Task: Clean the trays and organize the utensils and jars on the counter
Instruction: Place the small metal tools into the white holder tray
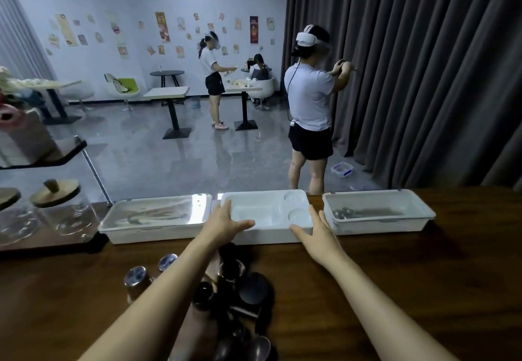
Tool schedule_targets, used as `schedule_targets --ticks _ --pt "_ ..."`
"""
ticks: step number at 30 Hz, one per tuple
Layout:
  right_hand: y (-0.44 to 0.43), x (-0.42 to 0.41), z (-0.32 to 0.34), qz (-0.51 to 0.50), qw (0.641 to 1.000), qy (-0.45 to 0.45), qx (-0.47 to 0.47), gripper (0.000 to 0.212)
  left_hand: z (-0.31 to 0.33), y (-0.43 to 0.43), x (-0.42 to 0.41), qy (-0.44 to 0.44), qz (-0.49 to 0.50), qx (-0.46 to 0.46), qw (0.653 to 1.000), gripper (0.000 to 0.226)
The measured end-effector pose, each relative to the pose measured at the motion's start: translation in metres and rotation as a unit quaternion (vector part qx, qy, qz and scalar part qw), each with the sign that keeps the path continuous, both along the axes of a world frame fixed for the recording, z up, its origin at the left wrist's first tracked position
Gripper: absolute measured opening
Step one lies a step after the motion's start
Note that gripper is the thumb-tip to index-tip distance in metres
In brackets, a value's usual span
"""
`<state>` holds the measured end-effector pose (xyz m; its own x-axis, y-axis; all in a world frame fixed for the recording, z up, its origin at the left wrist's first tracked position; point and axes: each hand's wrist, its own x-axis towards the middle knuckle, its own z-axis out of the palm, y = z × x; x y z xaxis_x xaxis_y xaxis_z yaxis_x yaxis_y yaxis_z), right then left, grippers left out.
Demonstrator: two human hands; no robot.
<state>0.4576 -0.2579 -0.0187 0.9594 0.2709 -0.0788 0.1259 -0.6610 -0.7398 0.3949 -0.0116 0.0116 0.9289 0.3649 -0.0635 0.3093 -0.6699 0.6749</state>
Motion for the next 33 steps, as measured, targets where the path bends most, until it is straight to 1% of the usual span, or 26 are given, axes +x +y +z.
schedule_targets --ticks 4,6,9,10,13,16,20,21,24,25,28,33 --pt "0.007 0.007 -0.001 0.007 1.000 0.005 -0.020 0.091 -0.008 0.010 0.001 0.016 -0.001 -0.042 0.999 0.090" --pt "0.009 0.009 -0.005 0.005 1.000 0.006 -0.021 0.093 -0.010 0.017 0.000 0.030 0.006 -0.055 0.998 0.085" --pt "0.010 0.011 -0.009 -0.004 1.000 0.004 0.009 0.097 -0.019 0.027 0.001 0.039 0.016 -0.059 0.997 0.084" --pt "0.010 0.012 -0.009 -0.009 1.000 0.006 0.020 0.098 -0.019 0.027 0.000 0.035 0.014 -0.060 0.997 0.081" --pt "0.010 0.014 -0.010 -0.021 0.999 0.017 0.039 0.101 -0.019 0.026 -0.002 0.031 0.010 -0.070 0.997 0.061" --pt "0.011 0.013 -0.009 -0.029 0.998 0.019 0.059 0.100 -0.018 0.025 -0.005 0.021 0.011 -0.066 0.998 0.061" --pt "0.011 0.009 0.004 -0.034 0.995 0.004 0.091 0.096 -0.011 0.022 -0.006 -0.008 0.006 -0.063 0.998 0.055" --pt "0.010 0.008 0.011 -0.034 0.994 -0.003 0.103 0.096 -0.007 0.022 -0.006 -0.018 0.004 -0.063 0.998 0.058" --pt "0.007 0.002 0.034 -0.039 0.992 -0.028 0.115 0.095 0.011 0.022 -0.009 -0.059 0.005 -0.055 0.997 0.082" --pt "0.005 -0.002 0.043 -0.041 0.992 -0.036 0.114 0.094 0.016 0.022 -0.011 -0.073 0.003 -0.051 0.996 0.085" --pt "-0.005 -0.017 0.065 -0.043 0.990 -0.055 0.121 0.093 0.040 0.009 -0.032 -0.111 -0.002 -0.032 0.993 0.081" --pt "-0.031 -0.045 0.079 -0.044 0.988 -0.075 0.125 0.094 0.057 -0.019 -0.071 -0.167 0.008 -0.015 0.986 0.063"
